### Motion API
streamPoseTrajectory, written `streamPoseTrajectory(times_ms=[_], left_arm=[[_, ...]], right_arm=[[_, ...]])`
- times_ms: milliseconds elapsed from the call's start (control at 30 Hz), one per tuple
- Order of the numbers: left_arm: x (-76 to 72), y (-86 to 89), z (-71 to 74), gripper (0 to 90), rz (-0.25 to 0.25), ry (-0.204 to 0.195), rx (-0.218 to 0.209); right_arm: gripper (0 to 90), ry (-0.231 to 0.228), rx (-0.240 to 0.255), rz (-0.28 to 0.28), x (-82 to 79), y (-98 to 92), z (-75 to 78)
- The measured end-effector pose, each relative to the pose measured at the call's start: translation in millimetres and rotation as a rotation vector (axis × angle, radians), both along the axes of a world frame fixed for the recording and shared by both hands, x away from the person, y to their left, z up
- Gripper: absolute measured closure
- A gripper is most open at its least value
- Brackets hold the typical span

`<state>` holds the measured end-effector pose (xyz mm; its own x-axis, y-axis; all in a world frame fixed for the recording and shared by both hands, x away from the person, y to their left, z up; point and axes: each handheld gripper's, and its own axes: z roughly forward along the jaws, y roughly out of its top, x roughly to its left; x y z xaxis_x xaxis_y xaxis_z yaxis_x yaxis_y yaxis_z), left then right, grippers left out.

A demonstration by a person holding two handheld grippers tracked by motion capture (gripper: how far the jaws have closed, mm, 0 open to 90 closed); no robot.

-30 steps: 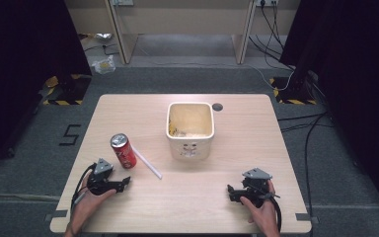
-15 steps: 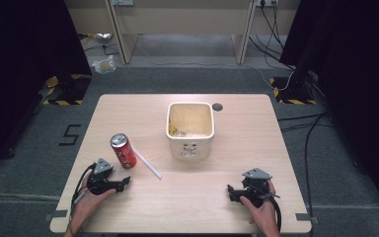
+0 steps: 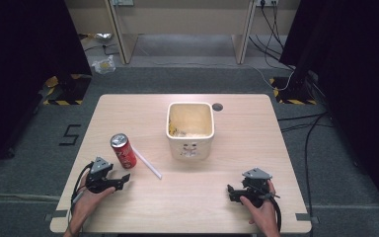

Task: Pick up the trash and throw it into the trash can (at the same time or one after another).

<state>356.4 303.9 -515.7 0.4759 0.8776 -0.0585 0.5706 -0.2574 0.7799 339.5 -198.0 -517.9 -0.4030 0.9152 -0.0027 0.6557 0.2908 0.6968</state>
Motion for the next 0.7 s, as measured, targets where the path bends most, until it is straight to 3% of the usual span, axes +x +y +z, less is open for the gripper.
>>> streamPoseTrajectory(times_ms=[700], left_arm=[[13.1, -5.9, 19.9, 16.8, 0.017, -0.058, -0.014]], right_arm=[[0.4, -0.001, -0.001, 0.0, 0.0, 0.0, 0.0]])
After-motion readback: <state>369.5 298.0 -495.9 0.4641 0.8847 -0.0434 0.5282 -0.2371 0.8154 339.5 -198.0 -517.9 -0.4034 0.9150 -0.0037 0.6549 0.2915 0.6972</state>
